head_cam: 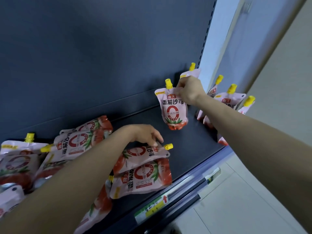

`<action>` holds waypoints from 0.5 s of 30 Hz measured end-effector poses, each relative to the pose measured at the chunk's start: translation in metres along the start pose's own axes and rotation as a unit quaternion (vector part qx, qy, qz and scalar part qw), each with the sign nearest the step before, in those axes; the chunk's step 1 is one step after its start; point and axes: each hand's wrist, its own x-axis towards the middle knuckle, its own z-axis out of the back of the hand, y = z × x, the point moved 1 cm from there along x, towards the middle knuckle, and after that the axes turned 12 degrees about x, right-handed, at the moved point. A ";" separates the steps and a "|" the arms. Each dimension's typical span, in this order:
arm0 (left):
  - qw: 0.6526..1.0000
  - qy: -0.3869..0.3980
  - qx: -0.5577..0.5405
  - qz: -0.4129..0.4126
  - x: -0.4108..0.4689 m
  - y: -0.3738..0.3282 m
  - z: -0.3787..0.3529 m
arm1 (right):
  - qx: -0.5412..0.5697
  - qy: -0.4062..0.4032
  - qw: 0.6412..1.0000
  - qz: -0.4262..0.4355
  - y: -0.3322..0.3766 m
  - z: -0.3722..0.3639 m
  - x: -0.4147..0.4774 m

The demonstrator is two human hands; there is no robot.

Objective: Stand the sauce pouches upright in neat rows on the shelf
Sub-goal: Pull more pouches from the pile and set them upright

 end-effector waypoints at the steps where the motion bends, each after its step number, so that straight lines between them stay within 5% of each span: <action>1: 1.000 0.011 0.016 -0.008 0.000 -0.002 0.001 | -0.002 0.006 1.000 0.008 0.001 0.000 0.003; 10: 0.996 0.091 0.007 0.024 0.002 -0.017 0.007 | 0.083 0.044 0.995 0.034 0.006 -0.021 0.034; 15: 0.999 0.014 -0.002 0.041 0.000 -0.017 0.010 | 0.111 0.075 0.990 0.048 0.007 -0.040 0.047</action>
